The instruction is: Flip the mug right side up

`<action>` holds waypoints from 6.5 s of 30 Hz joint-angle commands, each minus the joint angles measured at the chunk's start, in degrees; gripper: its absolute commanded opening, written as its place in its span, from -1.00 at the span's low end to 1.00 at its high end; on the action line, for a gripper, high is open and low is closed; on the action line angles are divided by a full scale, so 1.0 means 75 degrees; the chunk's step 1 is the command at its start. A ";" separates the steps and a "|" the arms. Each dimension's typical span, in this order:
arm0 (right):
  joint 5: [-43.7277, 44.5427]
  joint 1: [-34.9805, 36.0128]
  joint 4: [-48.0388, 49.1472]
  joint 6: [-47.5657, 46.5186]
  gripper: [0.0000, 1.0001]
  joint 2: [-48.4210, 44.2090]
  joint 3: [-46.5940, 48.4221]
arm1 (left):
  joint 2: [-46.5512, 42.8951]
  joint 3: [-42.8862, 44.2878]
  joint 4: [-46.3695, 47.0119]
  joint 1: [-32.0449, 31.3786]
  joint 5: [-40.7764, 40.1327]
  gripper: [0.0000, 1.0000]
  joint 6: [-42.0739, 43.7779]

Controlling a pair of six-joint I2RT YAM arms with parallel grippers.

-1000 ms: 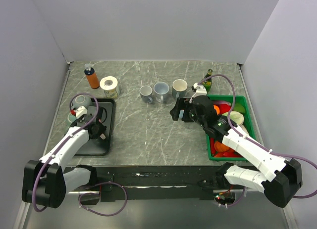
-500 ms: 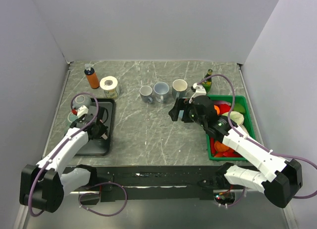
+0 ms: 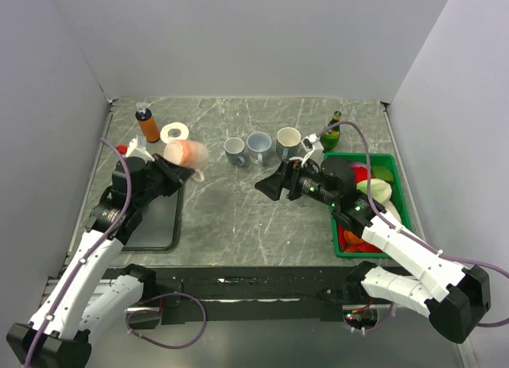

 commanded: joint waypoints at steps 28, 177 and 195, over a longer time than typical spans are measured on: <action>-0.2180 0.0461 0.7326 0.4208 0.68 0.1140 0.0075 | 0.0446 -0.0378 0.8297 -0.2360 0.2784 -0.98 -0.0582; 0.5110 0.1622 -0.0993 0.0096 0.99 0.1797 0.1306 | 0.2308 0.2341 -0.2086 0.2392 -0.3194 0.93 0.2161; 0.4477 0.1211 -0.1285 0.0131 0.99 0.0858 0.0836 | 0.1829 0.0150 0.0339 0.5326 -0.2151 0.93 0.0391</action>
